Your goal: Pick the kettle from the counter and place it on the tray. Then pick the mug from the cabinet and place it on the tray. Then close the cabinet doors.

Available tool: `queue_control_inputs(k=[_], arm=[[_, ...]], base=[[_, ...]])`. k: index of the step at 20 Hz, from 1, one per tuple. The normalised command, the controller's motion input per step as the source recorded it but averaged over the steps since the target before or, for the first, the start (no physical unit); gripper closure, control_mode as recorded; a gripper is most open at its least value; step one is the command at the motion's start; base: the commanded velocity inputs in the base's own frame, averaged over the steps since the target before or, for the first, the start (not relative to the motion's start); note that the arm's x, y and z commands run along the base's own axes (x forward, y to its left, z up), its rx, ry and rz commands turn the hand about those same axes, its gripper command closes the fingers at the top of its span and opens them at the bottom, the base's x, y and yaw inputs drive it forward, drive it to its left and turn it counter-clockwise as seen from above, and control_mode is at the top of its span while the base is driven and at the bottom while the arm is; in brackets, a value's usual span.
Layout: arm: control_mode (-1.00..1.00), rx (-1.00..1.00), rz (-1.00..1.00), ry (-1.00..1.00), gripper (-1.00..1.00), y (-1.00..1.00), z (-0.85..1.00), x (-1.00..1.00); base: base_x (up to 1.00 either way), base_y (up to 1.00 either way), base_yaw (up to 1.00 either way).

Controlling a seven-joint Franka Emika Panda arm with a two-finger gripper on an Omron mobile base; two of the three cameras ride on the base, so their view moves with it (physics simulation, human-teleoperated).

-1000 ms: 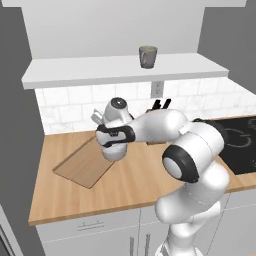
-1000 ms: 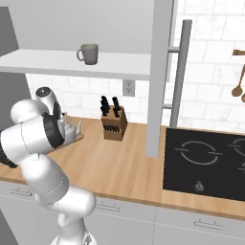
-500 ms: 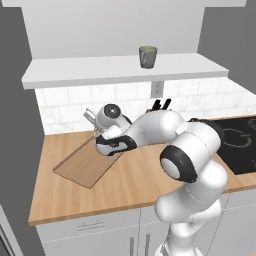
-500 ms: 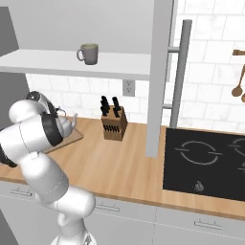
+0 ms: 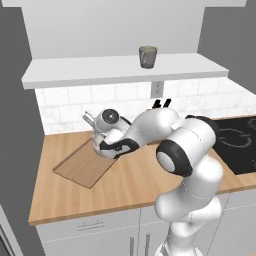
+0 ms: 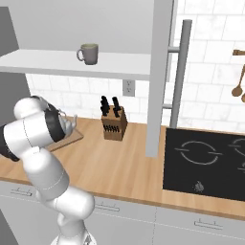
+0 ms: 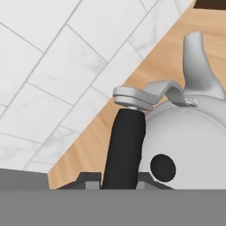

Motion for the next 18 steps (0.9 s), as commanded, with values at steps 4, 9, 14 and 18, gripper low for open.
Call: queue_control_inputs(k=[4,9,14,18], arm=[[-1.0,0.0,0.0,0.0,1.0,0.07,-0.04,0.0],[-1.0,0.0,0.0,0.03,-1.0,0.01,-0.09,0.0],[-1.0,0.0,0.0,0.1,-1.0,0.0,-0.03,0.0],[-1.0,0.0,0.0,0.03,-1.0,0.0,0.0,-0.04]], base=[[0.0,0.0,0.0],[0.0,0.0,0.0],[0.0,0.0,0.0],[0.0,0.0,0.0]])
